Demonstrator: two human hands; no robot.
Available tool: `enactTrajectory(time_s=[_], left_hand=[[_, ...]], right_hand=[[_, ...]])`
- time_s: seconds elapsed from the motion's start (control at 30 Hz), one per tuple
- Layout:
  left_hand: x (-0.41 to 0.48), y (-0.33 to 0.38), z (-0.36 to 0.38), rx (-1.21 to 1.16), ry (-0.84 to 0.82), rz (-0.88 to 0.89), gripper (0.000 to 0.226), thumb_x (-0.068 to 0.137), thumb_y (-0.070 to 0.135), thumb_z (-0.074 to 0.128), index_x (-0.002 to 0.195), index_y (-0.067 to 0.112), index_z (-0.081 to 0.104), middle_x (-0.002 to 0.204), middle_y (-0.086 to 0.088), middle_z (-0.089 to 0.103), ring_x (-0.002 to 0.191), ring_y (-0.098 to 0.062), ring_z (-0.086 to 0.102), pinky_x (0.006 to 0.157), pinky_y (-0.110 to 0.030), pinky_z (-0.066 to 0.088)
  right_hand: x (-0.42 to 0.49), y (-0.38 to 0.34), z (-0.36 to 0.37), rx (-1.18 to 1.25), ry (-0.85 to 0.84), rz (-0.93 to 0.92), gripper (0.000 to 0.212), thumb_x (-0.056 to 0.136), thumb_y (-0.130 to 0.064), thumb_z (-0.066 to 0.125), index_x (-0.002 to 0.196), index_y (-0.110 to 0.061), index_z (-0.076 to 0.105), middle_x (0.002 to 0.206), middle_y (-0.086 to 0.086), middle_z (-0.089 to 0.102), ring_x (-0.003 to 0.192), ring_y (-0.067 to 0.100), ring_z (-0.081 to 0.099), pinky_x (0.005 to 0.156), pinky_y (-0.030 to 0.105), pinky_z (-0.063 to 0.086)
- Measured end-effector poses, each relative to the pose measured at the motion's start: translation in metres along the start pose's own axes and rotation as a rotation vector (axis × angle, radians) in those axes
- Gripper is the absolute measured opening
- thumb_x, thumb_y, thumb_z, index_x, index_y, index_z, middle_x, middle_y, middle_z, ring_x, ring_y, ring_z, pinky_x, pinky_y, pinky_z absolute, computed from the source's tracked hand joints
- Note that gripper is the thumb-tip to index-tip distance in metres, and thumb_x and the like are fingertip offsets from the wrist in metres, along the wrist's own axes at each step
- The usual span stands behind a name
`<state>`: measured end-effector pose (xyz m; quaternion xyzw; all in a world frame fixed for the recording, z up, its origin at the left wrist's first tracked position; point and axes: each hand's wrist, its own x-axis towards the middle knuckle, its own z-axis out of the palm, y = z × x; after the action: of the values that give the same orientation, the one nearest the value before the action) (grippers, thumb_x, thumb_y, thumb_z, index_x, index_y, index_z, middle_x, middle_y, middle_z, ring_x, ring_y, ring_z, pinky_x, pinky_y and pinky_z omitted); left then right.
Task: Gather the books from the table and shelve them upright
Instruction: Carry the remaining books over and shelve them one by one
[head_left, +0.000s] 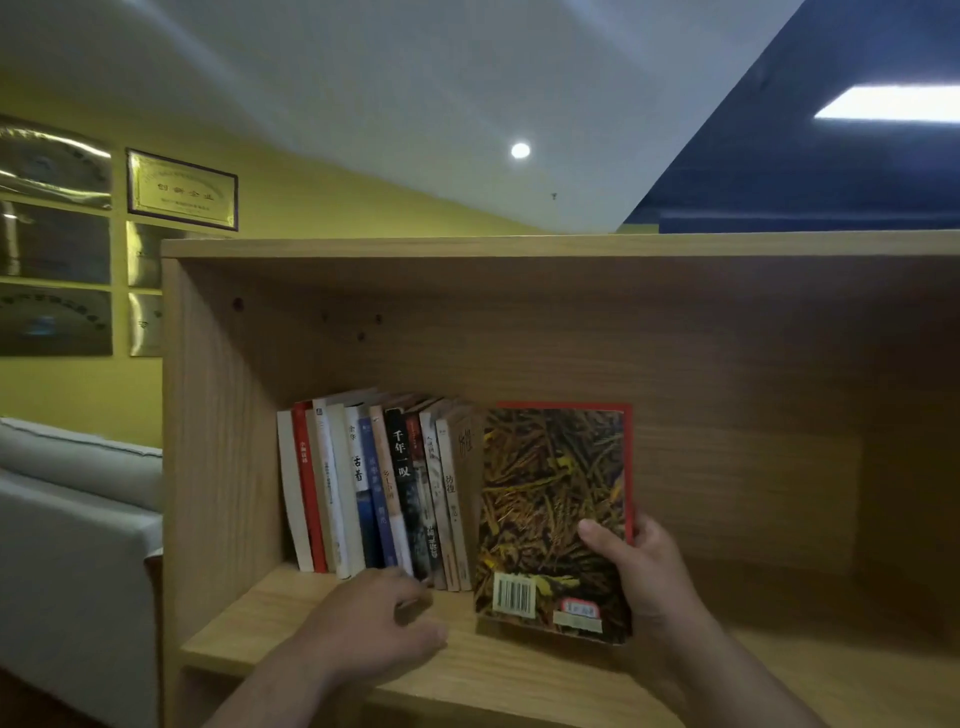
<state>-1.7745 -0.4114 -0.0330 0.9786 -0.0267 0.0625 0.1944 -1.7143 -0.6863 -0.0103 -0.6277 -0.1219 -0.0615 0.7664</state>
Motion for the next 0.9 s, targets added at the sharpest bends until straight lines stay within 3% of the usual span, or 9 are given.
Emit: enactTrajectory(time_s=[0.07,0.2,0.33,0.43,0.53,0.7,0.8,0.9], left_hand=[[0.003,-0.002,0.002,0.026,-0.029,0.007,0.068,0.069,0.080,0.054,0.124,0.040,0.060,0.116,0.019,0.053,0.110,-0.003,0.049,0.097,-0.029,0.046],[0.008,-0.003,0.005,0.010,-0.012,0.012,0.058,0.065,0.083,0.055,0.111,0.048,0.056,0.114,0.019,0.052,0.109,-0.003,0.048,0.097,-0.029,0.046],[0.010,-0.004,0.004,0.022,-0.007,0.010,0.068,0.065,0.083,0.055,0.119,0.042,0.060,0.114,0.018,0.052,0.109,-0.004,0.048,0.098,-0.030,0.045],[0.008,-0.002,0.002,0.019,-0.009,0.011,0.074,0.061,0.084,0.053,0.120,0.041,0.061,0.114,0.019,0.052,0.110,-0.005,0.048,0.099,-0.030,0.044],[0.009,0.001,0.001,0.023,0.004,0.002,0.071,0.059,0.083,0.053,0.116,0.041,0.062,0.114,0.017,0.052,0.110,-0.006,0.048,0.099,-0.031,0.044],[0.010,0.000,0.004,0.027,0.003,-0.016,0.056,0.059,0.081,0.053,0.104,0.047,0.056,0.111,0.017,0.053,0.109,-0.007,0.048,0.099,-0.032,0.045],[0.010,-0.002,0.005,0.011,0.023,-0.017,0.060,0.060,0.079,0.054,0.109,0.045,0.060,0.111,0.018,0.052,0.109,-0.006,0.048,0.099,-0.032,0.045],[0.008,-0.002,0.007,-0.043,0.091,-0.053,0.053,0.062,0.073,0.060,0.106,0.043,0.058,0.109,0.017,0.051,0.105,-0.005,0.049,0.096,-0.029,0.047]], right_hand=[[0.000,-0.003,0.003,-0.137,0.077,-0.093,0.026,0.085,-0.011,0.079,0.107,-0.016,0.066,0.095,0.005,0.077,0.089,0.023,0.075,0.073,0.035,0.059],[0.004,0.000,0.031,-0.285,0.141,-0.177,0.026,0.087,-0.010,0.076,0.100,-0.024,0.058,0.095,-0.006,0.069,0.089,0.010,0.067,0.067,0.023,0.054],[0.020,0.015,0.067,-0.403,0.188,-0.201,0.027,0.090,-0.014,0.073,0.103,-0.026,0.053,0.088,-0.013,0.063,0.080,0.005,0.063,0.056,0.013,0.044],[0.028,0.030,0.091,-0.480,0.199,-0.203,0.026,0.086,-0.021,0.074,0.097,-0.029,0.052,0.086,-0.010,0.064,0.077,0.011,0.064,0.058,0.022,0.047],[0.032,0.045,0.110,-0.485,0.187,-0.196,0.031,0.083,-0.029,0.078,0.102,-0.028,0.053,0.093,-0.006,0.066,0.085,0.014,0.067,0.072,0.037,0.059],[0.037,0.048,0.106,-0.499,-0.024,-0.136,0.043,0.084,-0.042,0.076,0.117,-0.037,0.050,0.108,-0.011,0.067,0.101,0.011,0.068,0.082,0.033,0.058],[0.032,0.046,0.089,-0.468,-0.298,-0.061,0.059,0.091,-0.034,0.071,0.134,-0.054,0.036,0.121,-0.015,0.065,0.111,0.010,0.064,0.081,0.026,0.053],[0.031,0.050,0.076,-0.519,-0.412,-0.020,0.080,0.092,-0.024,0.070,0.139,-0.063,0.019,0.126,-0.015,0.061,0.114,0.010,0.063,0.081,0.022,0.056]])
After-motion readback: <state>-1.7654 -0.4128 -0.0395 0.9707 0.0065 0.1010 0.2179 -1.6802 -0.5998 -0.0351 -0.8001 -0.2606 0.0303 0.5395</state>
